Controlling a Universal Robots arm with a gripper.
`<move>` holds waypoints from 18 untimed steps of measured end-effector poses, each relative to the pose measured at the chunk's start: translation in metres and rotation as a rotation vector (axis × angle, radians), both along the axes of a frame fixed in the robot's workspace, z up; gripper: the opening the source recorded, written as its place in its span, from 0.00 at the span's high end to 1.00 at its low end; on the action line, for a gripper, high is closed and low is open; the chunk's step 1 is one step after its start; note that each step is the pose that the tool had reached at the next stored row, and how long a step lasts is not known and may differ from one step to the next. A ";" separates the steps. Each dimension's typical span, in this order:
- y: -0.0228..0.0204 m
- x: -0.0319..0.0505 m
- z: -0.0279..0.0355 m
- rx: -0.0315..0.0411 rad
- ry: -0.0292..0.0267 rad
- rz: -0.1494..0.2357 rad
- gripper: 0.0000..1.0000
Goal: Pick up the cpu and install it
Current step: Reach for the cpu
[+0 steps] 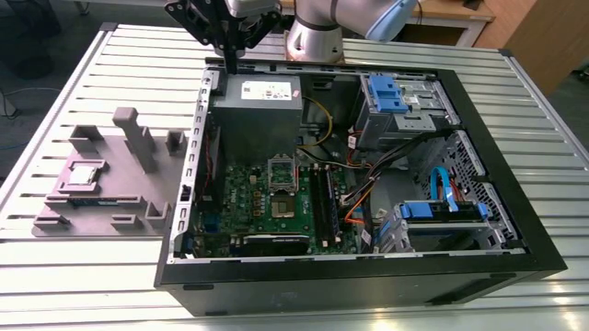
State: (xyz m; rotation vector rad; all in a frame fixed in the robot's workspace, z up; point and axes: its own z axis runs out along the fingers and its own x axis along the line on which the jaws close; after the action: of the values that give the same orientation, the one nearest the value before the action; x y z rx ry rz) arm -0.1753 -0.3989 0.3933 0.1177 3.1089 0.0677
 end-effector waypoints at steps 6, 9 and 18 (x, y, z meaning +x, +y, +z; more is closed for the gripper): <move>0.0000 -0.0064 0.0000 0.0001 -0.0001 0.000 0.89; 0.0000 -0.0070 0.0000 0.0000 0.0000 0.000 0.89; 0.0000 -0.0085 0.0000 0.0000 -0.0008 0.000 0.89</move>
State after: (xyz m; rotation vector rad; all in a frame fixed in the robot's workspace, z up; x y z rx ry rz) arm -0.1837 -0.3989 0.3933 0.1176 3.1081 0.0678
